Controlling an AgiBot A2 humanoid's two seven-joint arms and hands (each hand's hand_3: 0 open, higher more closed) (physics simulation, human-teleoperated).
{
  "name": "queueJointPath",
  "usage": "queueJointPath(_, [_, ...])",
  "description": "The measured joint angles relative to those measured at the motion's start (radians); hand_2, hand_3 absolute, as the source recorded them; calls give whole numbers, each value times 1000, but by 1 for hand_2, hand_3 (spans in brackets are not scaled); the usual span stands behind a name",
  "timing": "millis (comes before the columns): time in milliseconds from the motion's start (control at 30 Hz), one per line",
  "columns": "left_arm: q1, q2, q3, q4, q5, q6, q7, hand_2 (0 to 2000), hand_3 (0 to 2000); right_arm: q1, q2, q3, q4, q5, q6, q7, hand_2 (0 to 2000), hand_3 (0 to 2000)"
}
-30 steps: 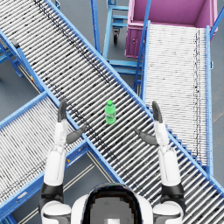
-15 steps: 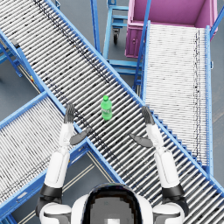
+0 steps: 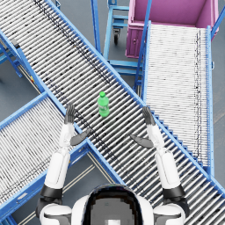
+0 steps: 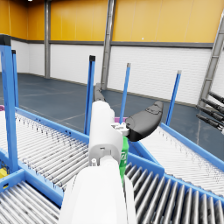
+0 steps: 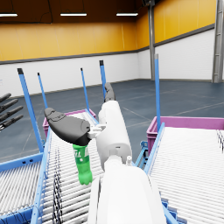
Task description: Pick up the oil and place it on the left assembly line, put the cola on the right, and keep Sprite still
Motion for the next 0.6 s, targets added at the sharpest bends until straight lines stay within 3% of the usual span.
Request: queueJointPath(600, [0, 0, 0, 0, 0, 0, 0, 0, 0, 0, 0, 0, 0, 0, 0, 0, 0, 0])
